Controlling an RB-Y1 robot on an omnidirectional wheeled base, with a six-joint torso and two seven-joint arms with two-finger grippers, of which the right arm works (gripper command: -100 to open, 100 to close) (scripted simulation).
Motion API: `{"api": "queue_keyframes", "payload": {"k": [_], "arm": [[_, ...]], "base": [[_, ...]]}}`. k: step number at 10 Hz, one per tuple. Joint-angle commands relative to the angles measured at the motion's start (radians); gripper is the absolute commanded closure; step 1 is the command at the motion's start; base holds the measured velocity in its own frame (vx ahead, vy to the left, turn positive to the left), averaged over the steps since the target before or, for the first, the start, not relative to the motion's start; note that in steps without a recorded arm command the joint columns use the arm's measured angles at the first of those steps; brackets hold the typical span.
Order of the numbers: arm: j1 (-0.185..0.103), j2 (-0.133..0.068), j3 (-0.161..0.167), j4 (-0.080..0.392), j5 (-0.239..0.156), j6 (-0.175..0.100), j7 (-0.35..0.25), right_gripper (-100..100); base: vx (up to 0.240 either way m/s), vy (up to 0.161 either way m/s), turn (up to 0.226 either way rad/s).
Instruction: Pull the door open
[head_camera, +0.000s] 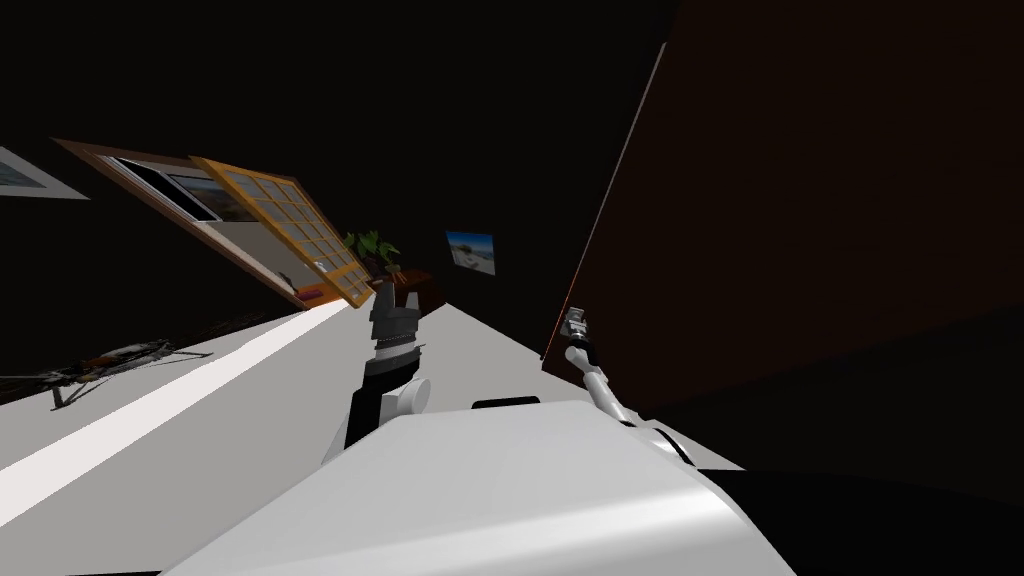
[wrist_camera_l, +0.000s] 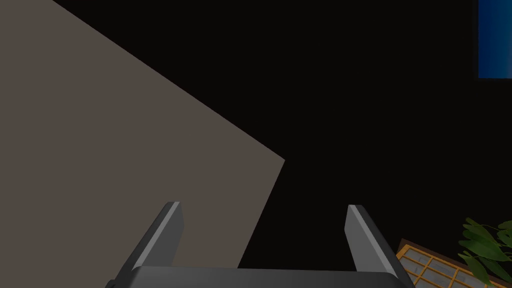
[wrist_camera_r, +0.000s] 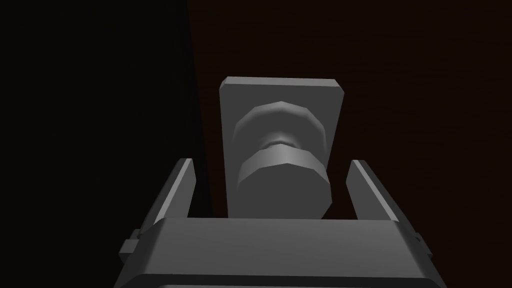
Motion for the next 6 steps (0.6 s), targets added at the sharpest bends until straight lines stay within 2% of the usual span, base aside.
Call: {"api": "queue_keyframes", "payload": {"k": [1, 6], "arm": [[-0.001, 0.002, 0.001, 0.000, 0.001, 0.001, 0.005, 100], [-0.001, 0.002, 0.001, 0.000, 0.001, 0.001, 0.005, 100]], "base": [[-0.013, -0.002, -0.029], [-0.016, 0.001, 0.000]]}}
